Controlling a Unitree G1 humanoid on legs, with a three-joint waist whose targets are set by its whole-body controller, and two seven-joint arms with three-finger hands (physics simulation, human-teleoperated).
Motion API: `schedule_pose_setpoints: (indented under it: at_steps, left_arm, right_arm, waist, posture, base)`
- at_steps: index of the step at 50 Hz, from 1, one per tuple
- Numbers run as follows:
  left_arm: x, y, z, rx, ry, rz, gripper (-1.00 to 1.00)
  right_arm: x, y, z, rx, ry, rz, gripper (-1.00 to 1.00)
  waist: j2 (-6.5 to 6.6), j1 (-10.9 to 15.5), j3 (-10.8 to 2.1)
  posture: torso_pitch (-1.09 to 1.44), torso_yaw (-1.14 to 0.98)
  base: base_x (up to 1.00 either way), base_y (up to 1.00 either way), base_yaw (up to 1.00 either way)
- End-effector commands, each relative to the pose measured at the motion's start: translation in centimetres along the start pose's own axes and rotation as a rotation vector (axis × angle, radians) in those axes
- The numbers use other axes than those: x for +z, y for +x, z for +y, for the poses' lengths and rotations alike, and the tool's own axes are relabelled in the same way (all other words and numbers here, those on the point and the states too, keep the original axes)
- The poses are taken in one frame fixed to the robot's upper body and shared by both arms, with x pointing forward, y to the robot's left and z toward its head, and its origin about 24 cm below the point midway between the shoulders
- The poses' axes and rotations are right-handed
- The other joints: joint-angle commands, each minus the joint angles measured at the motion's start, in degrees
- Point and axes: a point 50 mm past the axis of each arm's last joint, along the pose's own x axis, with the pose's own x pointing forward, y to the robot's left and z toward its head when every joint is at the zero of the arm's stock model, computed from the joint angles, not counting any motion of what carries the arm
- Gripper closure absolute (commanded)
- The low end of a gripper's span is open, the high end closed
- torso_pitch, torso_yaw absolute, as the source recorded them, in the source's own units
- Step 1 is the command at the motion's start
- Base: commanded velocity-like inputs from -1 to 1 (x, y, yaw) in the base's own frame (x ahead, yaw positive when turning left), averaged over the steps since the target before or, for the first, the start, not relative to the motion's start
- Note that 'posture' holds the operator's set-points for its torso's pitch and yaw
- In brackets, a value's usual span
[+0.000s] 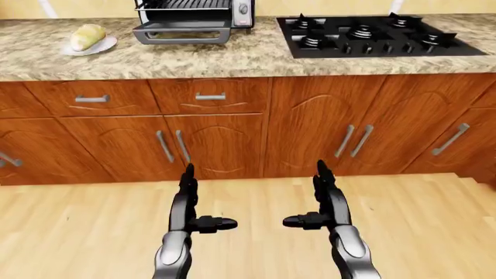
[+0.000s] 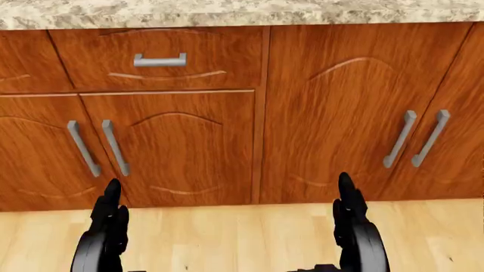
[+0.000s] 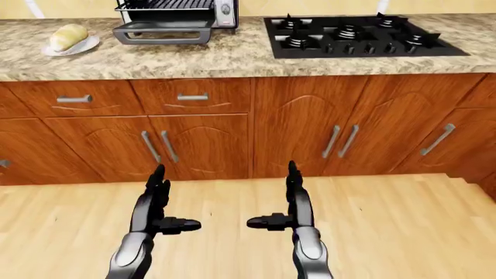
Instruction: Place the baguette on the rack of the toaster oven.
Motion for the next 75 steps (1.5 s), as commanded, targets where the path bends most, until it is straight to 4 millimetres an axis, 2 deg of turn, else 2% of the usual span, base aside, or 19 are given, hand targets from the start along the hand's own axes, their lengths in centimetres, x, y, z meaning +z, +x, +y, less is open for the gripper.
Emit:
schedule_pose_setpoints:
  at_steps: [1,3,5,7,10,16,23,26,27,35,39,40,45,48,51,53,57,73,75]
  left_arm:
    - [4.4,0.5,-0.1,-0.017,0.003,-0.178,-1.0]
    - [4.6,0.1,-0.1,-0.018,0.001,-0.181,-1.0]
    - [4.9,0.0,0.1,-0.013,0.003,-0.18,-1.0]
    - [5.7,-0.2,0.3,-0.009,0.005,-0.194,-1.0]
    - [7.2,0.0,0.6,0.004,0.02,-0.225,-1.0]
    - [11.5,-1.3,1.4,0.024,0.064,-0.301,-1.0]
    - [15.0,-2.4,1.9,0.049,0.092,-0.364,-1.0]
    - [16.4,-3.1,2.3,0.06,0.096,-0.394,-1.0]
    - [16.7,-3.2,2.3,0.066,0.097,-0.402,-1.0]
    - [17.7,-3.9,2.3,0.067,0.109,-0.43,-1.0]
    - [17.8,-4.0,2.3,0.067,0.109,-0.432,-1.0]
    - [17.7,-4.0,2.2,0.064,0.111,-0.432,-1.0]
    - [18.0,-4.3,2.5,0.075,0.114,-0.441,-1.0]
    - [18.1,-4.2,2.4,0.074,0.112,-0.444,-1.0]
    - [17.9,-4.2,2.5,0.075,0.113,-0.441,-1.0]
    - [18.0,-4.2,2.5,0.079,0.111,-0.443,-1.0]
    - [18.7,-4.8,2.8,0.087,0.116,-0.459,-1.0]
    - [19.4,-5.0,2.9,0.093,0.124,-0.476,-1.0]
    - [19.4,-5.0,2.9,0.093,0.124,-0.475,-1.0]
  right_arm:
    - [4.8,-0.3,0.0,0.018,-0.031,-0.199,-1.0]
    - [5.4,-0.3,0.1,0.027,-0.062,-0.208,-1.0]
    - [6.4,-0.2,0.2,0.029,-0.071,-0.227,-1.0]
    - [7.1,-0.3,0.0,0.019,-0.079,-0.242,-1.0]
    - [8.9,-0.9,-0.1,0.014,-0.095,-0.293,-1.0]
    - [13.0,-1.9,-0.2,0.012,-0.127,-0.369,-1.0]
    - [15.9,-3.2,0.0,0.018,-0.154,-0.425,-1.0]
    - [17.2,-3.6,0.1,0.02,-0.17,-0.452,-1.0]
    - [17.7,-3.8,0.2,0.023,-0.171,-0.461,-1.0]
    - [18.6,-4.2,0.6,0.033,-0.174,-0.483,-1.0]
    - [18.6,-4.2,0.8,0.04,-0.18,-0.483,-1.0]
    - [18.7,-4.2,0.8,0.04,-0.18,-0.484,-1.0]
    - [18.8,-4.1,0.8,0.042,-0.183,-0.485,-1.0]
    - [18.9,-4.1,1.0,0.044,-0.189,-0.487,-1.0]
    - [19.0,-4.1,1.0,0.046,-0.19,-0.489,-1.0]
    - [19.0,-4.2,1.0,0.046,-0.194,-0.49,-1.0]
    - [19.4,-4.6,1.1,0.06,-0.189,-0.506,-1.0]
    - [19.8,-4.1,1.7,0.079,-0.214,-0.521,-1.0]
    - [19.7,-4.1,2.0,0.091,-0.208,-0.522,-1.0]
  waist:
    - [-0.45,-0.12,-0.05]
    - [-0.11,0.36,-3.71]
    - [-0.45,0.26,-1.28]
    - [-0.48,0.27,-3.92]
    - [-0.23,0.2,-5.18]
    - [-2.74,-1.02,-4.01]
    - [1.14,-2.09,-3.35]
    - [7.38,-1.7,-4.9]
    - [5.37,-0.93,-4.41]
    - [0.72,0.58,-2.15]
    - [-3.58,0.18,-3.68]
    - [-1.1,-0.47,-2.15]
    - [-2.47,-0.93,-3.4]
    - [0.45,-1.59,-2.5]
    - [6.7,-0.97,-5.27]
    - [4.35,-0.33,-2.53]
    - [1.37,0.24,-2.64]
    - [0.99,0.3,-3.2]
    - [2.68,-0.29,-2.17]
  posture:
    - [0.0,0.0]
    - [0.0,0.0]
    - [0.0,0.0]
    - [0.0,0.0]
    - [0.0,0.0]
    - [0.0,0.0]
    - [0.0,0.0]
    - [0.0,0.0]
    - [0.0,0.0]
    - [0.0,0.0]
    - [0.0,0.0]
    - [0.0,0.0]
    - [0.0,0.0]
    - [0.0,0.0]
    - [0.0,0.0]
    - [0.0,0.0]
    - [0.0,0.0]
    - [0.0,0.0]
    - [0.0,0.0]
  base:
    - [0.0,0.0,0.0]
    - [0.0,0.0,0.0]
    - [0.0,0.0,0.0]
    - [0.0,0.0,0.0]
    - [0.0,0.12,0.0]
    - [0.14,0.64,0.0]
    - [0.2,0.72,0.0]
    - [0.2,0.72,0.0]
    - [0.2,0.73,0.0]
    - [0.2,0.72,0.0]
    - [0.2,0.72,0.0]
    - [0.2,0.72,0.0]
    - [0.2,0.73,0.0]
    - [0.2,0.73,0.0]
    - [0.2,0.73,0.0]
    - [0.2,0.72,0.0]
    - [0.2,0.65,0.0]
    - [0.21,0.37,0.0]
    - [0.21,0.19,0.0]
